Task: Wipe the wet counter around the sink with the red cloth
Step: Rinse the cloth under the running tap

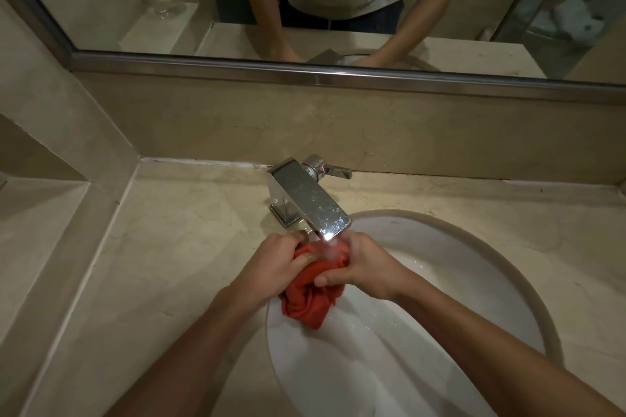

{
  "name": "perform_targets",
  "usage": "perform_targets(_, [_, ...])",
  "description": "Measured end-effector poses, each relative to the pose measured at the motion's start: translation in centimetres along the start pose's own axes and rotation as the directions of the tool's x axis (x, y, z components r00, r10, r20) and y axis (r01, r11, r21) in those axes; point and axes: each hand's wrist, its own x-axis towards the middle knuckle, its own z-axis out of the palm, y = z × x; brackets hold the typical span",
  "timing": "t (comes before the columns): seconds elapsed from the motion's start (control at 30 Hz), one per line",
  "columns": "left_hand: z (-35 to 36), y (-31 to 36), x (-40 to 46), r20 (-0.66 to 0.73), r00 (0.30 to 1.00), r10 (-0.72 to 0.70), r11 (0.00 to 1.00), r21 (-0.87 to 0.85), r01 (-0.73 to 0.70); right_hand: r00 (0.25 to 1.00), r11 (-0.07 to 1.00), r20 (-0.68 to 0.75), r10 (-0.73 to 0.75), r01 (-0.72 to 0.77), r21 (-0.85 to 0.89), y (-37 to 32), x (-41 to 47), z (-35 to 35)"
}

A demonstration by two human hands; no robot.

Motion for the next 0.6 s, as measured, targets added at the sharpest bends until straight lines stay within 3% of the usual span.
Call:
perform_targets(0.1, [-0.6, -0.5, -0.2, -0.003, 1.000, -0.007, 0.999, 0.037, 0.007, 0.999, 0.995, -0.035, -0.001, 0.004, 0.103, 0.0, 0.3, 0.2])
perform_targets(0.27, [-1.0, -0.3, -0.9, -0.029, 1.000, -0.004, 0.999, 0.043, 0.006, 0.998, 0.996, -0.029, 0.049, -0.051, -0.076, 0.3, 0.5, 0.4])
perform_targets(0.47, [-0.2, 1.8, -0.3, -0.012, 0.998, 0.061, 0.982, -0.177, -0.062, 0.997, 0.996, -0.065, 0.031, -0.026, 0.080, 0.5, -0.1, -0.2])
perform_targets(0.6, [0.2, 2.4, 0.7, 0.029, 1.000, 0.011, 0.944, -0.330, -0.001, 0.992, 0.997, -0.123, 0.042, -0.033, 0.073, -0.2, -0.7, -1.6])
